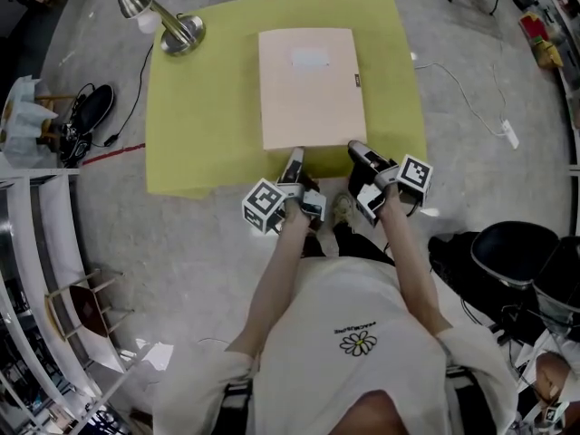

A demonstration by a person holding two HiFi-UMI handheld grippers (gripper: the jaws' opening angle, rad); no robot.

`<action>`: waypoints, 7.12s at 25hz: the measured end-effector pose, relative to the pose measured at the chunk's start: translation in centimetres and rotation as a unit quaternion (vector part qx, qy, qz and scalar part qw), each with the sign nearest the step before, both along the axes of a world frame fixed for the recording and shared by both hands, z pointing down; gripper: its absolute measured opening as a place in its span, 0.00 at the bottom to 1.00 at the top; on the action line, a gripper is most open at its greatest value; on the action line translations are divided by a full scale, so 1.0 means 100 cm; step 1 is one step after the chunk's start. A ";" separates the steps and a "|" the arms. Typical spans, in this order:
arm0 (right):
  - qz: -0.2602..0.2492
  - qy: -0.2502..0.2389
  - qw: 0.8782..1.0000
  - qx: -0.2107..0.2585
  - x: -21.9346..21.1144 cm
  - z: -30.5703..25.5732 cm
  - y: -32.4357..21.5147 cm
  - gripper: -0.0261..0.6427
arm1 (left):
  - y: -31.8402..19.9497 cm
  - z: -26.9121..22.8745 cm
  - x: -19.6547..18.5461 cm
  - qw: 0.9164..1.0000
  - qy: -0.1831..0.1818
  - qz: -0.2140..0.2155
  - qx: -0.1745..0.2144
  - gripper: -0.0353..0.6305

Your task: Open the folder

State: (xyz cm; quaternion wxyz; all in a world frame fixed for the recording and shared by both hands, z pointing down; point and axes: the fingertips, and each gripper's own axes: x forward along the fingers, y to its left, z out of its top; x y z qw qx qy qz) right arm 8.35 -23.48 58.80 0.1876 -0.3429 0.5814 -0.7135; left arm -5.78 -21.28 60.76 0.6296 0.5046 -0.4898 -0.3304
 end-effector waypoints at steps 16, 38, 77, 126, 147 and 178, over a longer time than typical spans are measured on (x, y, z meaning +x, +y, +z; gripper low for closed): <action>0.034 -0.035 0.999 -0.013 0.001 -0.004 -0.003 0.14 | -0.002 0.002 -0.002 1.000 -0.005 0.002 0.001 0.39; 0.073 0.041 0.996 0.028 0.012 -0.010 -0.013 0.06 | -0.002 0.000 0.001 1.000 -0.008 0.011 0.002 0.38; -0.156 0.397 0.770 0.474 -0.176 -0.211 -0.007 0.06 | 0.069 -0.143 -0.168 0.919 -0.343 -0.187 0.050 0.14; -0.504 0.517 0.352 0.595 -0.477 0.032 0.060 0.06 | 0.277 -0.120 -0.287 0.771 -0.504 -0.373 -0.112 0.09; -0.475 0.439 0.395 0.653 -0.493 -0.048 0.105 0.06 | 0.270 -0.135 -0.292 0.766 -0.540 -0.342 -0.059 0.09; 0.054 0.571 0.607 0.550 0.041 -0.274 0.037 0.06 | 0.034 -0.317 0.023 0.634 -0.699 -0.022 0.330 0.08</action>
